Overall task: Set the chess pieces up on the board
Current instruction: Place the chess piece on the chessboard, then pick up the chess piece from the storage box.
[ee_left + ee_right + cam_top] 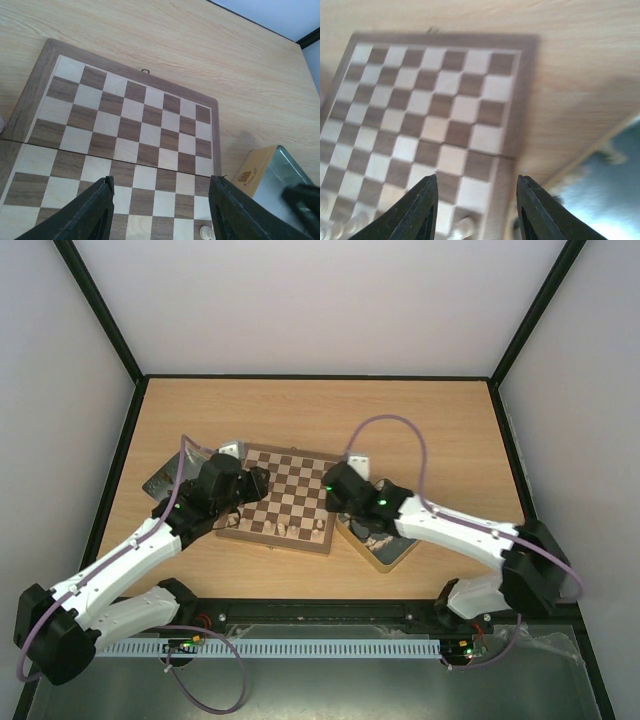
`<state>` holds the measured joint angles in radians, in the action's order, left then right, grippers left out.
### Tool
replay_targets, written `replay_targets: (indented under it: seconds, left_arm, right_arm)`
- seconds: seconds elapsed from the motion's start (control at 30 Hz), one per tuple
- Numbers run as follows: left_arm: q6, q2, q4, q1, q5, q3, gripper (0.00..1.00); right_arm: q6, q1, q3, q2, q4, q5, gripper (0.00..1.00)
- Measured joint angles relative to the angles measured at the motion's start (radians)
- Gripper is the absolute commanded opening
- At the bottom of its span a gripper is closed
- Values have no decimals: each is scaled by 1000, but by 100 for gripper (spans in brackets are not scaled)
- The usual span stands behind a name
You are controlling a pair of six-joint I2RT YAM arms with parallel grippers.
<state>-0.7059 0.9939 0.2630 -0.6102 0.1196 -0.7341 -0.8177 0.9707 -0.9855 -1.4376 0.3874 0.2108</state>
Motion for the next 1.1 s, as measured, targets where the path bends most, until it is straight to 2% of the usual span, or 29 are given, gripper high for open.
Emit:
replay_targets:
  seconds: [0.17, 0.37, 0.77, 1.0, 1.1]
  left_arm:
    - [-9, -34, 40, 0, 13, 0, 55]
    - [-20, -64, 47, 0, 18, 0, 55]
    - [-31, -63, 42, 0, 11, 0, 55]
    - [-27, -47, 42, 4, 10, 0, 55]
    - [-26, -47, 42, 5, 9, 0, 55]
  right_arm:
    - [-25, -151, 153, 187, -16, 69, 46]
    - [-21, -295, 246, 255, -18, 81, 44]
    - [-18, -408, 341, 180, -95, -90, 37]
    - [22, -413, 340, 60, -153, -190, 25]
    - [61, -415, 336, 6, -163, -217, 23]
